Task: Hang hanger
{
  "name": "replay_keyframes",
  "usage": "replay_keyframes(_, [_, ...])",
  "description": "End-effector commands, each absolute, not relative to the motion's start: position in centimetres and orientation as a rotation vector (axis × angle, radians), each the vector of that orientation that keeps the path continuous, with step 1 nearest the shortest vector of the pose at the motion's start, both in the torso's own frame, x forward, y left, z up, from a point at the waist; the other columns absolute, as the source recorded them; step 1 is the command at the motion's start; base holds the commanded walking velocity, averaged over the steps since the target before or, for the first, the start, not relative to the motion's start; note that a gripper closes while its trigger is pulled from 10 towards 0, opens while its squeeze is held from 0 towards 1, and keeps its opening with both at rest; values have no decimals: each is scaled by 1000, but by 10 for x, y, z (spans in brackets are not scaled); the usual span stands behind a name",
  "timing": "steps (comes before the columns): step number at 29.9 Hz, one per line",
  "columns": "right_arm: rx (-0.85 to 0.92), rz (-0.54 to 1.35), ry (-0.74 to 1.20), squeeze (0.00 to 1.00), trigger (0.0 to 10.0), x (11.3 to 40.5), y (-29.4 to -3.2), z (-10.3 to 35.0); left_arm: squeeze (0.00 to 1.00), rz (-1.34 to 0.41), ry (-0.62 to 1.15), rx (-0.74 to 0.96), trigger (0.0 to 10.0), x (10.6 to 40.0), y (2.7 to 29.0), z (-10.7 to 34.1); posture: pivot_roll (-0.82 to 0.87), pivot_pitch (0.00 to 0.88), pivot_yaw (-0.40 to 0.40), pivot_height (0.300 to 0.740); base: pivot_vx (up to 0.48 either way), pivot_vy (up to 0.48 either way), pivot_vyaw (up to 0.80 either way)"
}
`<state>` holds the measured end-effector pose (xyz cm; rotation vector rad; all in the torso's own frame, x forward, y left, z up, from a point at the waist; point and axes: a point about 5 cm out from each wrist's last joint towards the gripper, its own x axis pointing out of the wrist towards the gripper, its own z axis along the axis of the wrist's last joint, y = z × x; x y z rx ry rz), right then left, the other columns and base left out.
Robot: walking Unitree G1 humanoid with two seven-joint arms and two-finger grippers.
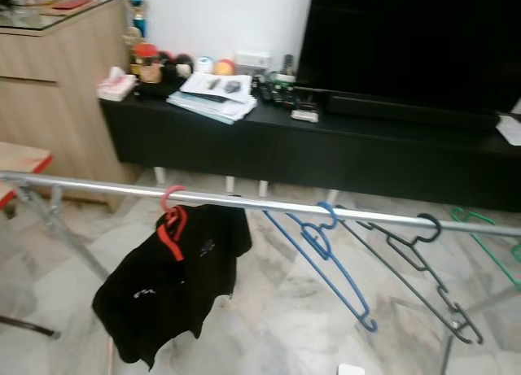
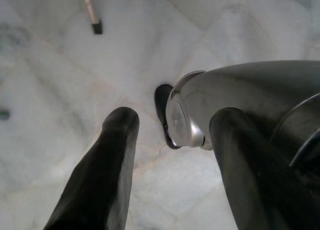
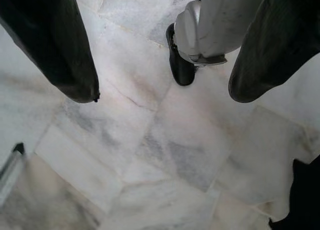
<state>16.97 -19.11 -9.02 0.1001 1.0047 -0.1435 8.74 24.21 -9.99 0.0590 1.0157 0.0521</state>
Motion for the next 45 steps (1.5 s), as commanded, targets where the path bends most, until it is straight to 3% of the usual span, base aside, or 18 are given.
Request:
replay_keyframes(1, [84,-121,1018,0,10000,169,-190,-91,0,28,1051,73,10000,80,240,-103,97,49,-83,740,0,-247,-763])
replay_keyframes(5, [92,-117,1012,0,10000,171,-189,-90,0,30,1054,71,10000,79,240,-103,98,43,-81,740,0,-329,-752])
replay_keyframes(21, [115,-105,992,0,10000,174,-186,-89,0,20,1053,80,10000,79,241,-102,112,40,-76,740,0,-349,0])
replay_keyframes(31, [106,-82,997,0,10000,172,-185,-90,0,23,1054,71,10000,79,240,-103,111,50,-81,740,0,-345,-656])
replay_keyframes(45, [121,-105,988,0,10000,171,-186,-90,0,15,1053,71,10000,80,241,-102,103,57,-76,740,0,-342,0])
